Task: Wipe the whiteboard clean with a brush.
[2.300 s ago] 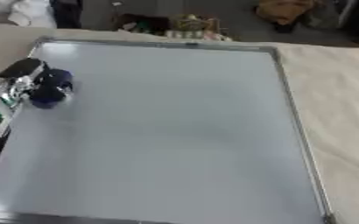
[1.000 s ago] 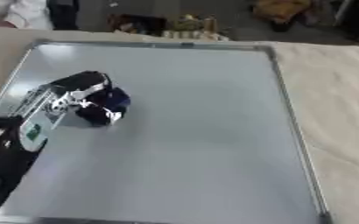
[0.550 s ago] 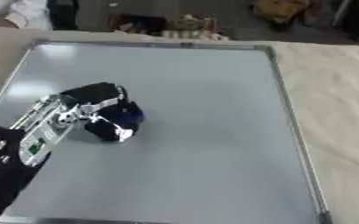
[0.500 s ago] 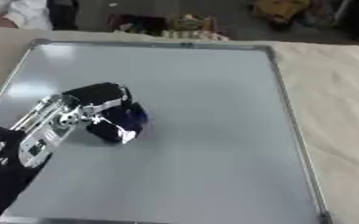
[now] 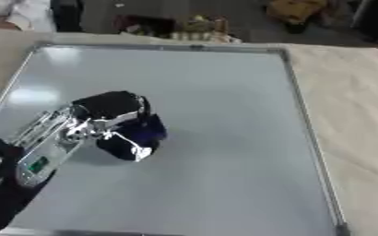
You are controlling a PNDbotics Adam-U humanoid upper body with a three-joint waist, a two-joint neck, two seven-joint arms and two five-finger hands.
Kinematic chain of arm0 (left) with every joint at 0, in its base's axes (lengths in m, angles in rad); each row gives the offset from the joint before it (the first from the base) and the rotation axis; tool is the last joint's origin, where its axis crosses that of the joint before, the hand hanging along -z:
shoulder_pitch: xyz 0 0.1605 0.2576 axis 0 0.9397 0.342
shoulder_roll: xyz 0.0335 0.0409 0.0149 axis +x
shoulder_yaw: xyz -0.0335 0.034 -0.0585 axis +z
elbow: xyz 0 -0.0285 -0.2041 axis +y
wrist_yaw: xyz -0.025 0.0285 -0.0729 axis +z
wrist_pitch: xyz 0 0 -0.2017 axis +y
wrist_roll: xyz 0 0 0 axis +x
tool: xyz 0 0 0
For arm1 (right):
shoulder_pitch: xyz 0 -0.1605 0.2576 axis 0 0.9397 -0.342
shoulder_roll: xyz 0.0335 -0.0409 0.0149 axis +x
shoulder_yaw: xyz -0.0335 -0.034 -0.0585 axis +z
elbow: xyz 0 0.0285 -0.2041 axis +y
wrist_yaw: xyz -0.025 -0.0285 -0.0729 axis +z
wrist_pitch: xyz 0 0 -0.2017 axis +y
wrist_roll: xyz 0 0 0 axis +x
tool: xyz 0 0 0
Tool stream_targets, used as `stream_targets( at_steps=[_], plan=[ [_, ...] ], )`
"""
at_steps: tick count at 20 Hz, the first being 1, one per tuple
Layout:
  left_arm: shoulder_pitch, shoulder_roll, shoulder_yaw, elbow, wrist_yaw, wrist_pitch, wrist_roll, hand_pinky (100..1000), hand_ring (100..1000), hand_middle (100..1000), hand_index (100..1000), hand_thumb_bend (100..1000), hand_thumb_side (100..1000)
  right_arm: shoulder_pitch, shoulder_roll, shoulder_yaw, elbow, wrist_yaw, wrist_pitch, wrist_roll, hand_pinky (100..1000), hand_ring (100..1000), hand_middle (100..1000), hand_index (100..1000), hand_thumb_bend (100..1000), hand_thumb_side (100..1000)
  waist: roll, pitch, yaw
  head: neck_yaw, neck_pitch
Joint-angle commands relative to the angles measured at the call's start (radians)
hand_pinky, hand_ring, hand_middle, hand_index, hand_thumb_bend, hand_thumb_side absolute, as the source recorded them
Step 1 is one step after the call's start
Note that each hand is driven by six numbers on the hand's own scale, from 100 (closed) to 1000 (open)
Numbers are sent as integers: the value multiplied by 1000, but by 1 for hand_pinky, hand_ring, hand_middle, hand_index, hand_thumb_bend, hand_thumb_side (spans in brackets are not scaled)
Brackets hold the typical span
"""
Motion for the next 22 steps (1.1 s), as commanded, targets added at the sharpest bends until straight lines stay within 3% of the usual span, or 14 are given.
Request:
stream_targets(
  at_steps=[1, 10, 15, 22],
  plan=[
    [-8, 45, -30, -79, 18, -11, -32, 369, 371, 115, 163, 100, 373, -8, -15, -3, -14, -4, 1, 0, 858, 851, 695, 837, 100, 1000, 1, -29, 1, 1, 4],
    [-2, 74, -73, -177, 25, -29, -131, 387, 383, 134, 144, 102, 376, -9, -14, -2, -14, -4, 1, 1, 857, 851, 695, 836, 100, 1000, 2, -32, 0, 1, 8],
    [12, 74, -67, -138, -6, -89, -119, 395, 382, 128, 141, 100, 390, -8, -12, -2, -14, -5, -1, 1, 858, 851, 695, 836, 100, 1000, 1, -30, -1, 3, 11],
    [29, 55, -68, -75, 100, -204, -108, 388, 368, 104, 137, 100, 452, -9, -11, -1, -14, -4, -1, 1, 858, 851, 694, 835, 100, 1000, 0, -26, -3, 3, 10]
  ],
)
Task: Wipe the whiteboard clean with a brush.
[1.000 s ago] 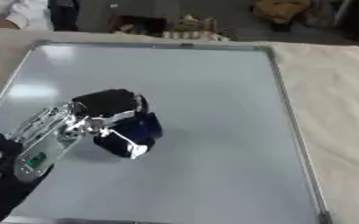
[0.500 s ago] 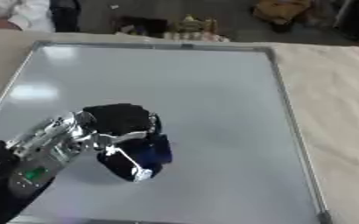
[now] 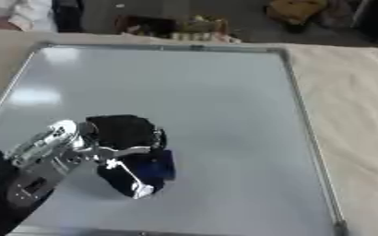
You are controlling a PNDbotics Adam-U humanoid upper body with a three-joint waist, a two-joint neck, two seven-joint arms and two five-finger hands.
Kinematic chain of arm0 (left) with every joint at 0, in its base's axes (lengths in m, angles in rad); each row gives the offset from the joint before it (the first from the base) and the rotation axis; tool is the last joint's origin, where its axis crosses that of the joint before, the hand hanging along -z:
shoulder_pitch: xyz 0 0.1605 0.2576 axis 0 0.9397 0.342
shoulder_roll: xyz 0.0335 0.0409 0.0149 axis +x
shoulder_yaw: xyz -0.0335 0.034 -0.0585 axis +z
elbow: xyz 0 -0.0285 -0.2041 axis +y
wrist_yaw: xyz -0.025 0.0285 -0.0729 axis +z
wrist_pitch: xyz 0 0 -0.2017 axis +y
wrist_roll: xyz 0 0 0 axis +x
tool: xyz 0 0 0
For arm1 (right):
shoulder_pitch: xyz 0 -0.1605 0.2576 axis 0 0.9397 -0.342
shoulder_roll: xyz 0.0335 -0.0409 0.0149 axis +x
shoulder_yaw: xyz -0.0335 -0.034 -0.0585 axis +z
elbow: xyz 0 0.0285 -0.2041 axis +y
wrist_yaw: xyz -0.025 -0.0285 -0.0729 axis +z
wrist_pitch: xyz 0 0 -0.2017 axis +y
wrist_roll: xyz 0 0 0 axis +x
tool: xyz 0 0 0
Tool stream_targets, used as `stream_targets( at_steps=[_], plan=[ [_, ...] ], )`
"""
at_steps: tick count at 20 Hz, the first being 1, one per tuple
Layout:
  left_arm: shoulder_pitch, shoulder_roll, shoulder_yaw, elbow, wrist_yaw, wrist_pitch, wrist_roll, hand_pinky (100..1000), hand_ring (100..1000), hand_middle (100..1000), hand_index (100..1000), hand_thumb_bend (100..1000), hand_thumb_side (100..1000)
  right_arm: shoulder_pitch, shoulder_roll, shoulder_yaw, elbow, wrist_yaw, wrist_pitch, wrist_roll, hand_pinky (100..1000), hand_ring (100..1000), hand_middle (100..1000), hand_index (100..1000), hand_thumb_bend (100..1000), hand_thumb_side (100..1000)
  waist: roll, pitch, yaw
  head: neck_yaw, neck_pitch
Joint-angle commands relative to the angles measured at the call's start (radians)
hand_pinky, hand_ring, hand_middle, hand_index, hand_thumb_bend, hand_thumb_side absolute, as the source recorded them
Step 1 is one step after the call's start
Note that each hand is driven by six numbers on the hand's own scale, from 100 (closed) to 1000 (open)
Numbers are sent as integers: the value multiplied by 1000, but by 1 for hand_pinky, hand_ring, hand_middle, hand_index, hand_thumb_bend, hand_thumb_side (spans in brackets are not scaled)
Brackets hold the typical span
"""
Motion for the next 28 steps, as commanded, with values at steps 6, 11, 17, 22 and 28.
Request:
stream_targets(
  at_steps=[6, 11, 17, 22, 28],
  plan=[
    [-1, 1, 28, 79, 137, -138, 2, 404, 379, 120, 138, 100, 490, -11, -13, -4, -14, -2, -1, -2, 858, 852, 694, 835, 100, 1000, -2, -16, -1, 1, -1],
    [-1, 2, 51, 126, 167, -218, 12, 438, 434, 223, 137, 135, 514, -10, -14, -5, -14, -1, -1, -3, 858, 851, 694, 835, 100, 1000, -3, -15, 1, -1, -2],
    [0, 3, 63, 139, 115, -270, 41, 479, 523, 418, 113, 200, 518, -9, -15, -6, -14, -1, -1, -4, 858, 851, 694, 835, 100, 1000, -4, -16, 1, -2, -4],
    [1, 4, 68, 137, 49, -268, 76, 493, 555, 486, 100, 317, 590, -8, -15, -8, -14, -1, -2, -6, 858, 851, 694, 835, 100, 1000, -4, -18, 2, -1, -8],
    [5, -7, 63, 149, 6, -271, 91, 506, 582, 530, 100, 378, 634, -6, -13, -10, -14, -1, -2, -9, 858, 851, 694, 835, 100, 1000, -5, -16, 0, 0, -9]
  ],
)
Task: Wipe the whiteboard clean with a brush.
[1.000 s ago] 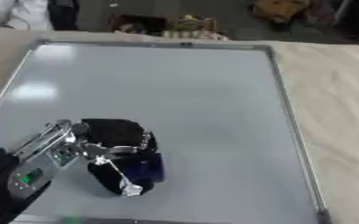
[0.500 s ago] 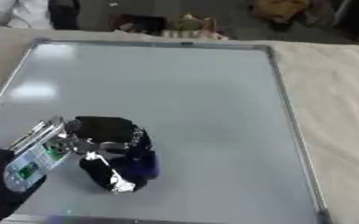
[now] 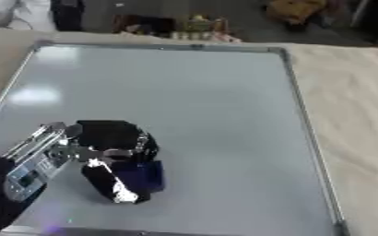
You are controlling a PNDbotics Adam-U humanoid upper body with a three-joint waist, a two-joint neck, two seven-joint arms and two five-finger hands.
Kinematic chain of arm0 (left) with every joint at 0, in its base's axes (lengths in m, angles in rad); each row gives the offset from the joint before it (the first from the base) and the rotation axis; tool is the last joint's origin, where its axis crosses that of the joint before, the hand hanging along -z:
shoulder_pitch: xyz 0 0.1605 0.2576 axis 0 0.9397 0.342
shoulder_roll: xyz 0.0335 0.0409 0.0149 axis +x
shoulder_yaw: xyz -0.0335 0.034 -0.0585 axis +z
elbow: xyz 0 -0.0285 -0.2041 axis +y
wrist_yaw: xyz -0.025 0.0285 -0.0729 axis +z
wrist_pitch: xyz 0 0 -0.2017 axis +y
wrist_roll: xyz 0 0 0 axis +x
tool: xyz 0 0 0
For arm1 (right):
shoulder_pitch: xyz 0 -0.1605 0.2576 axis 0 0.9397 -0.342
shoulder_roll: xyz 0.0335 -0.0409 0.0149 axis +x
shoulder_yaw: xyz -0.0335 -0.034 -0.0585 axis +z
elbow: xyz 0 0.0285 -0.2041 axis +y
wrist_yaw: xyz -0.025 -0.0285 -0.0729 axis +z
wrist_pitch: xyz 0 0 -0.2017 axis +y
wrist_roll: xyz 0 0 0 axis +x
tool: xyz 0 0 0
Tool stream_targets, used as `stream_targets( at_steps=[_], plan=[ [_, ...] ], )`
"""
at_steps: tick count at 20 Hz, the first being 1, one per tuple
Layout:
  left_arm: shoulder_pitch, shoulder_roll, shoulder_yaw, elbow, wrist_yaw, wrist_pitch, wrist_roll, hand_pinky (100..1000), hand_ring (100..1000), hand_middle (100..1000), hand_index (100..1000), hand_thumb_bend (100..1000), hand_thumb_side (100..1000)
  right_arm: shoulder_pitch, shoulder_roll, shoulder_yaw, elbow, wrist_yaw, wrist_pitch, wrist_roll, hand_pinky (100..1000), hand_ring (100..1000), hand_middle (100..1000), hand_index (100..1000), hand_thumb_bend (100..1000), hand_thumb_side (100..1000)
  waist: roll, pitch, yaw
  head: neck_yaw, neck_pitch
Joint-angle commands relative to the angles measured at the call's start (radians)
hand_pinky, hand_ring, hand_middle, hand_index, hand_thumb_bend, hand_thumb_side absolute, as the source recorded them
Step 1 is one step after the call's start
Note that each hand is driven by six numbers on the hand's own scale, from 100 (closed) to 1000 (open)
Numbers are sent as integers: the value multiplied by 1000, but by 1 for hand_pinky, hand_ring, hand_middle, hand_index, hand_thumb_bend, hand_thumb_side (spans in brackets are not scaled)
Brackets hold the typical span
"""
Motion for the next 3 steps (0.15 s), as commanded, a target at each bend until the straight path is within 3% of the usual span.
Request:
stream_targets(
  at_steps=[1, 3],
  plan=[
    [-7, 5, 8, 8, -25, 0, 4, 517, 602, 558, 100, 392, 635, -6, -19, -12, -14, -1, 1, -4, 858, 851, 693, 835, 100, 1000, 0, -19, -1, 1, -9],
    [-7, 1, 7, 14, -38, 0, -2, 545, 643, 611, 100, 419, 641, -5, -18, -12, -14, -1, 1, -6, 858, 851, 693, 835, 100, 1000, 0, -18, -2, 1, -9]
  ],
)
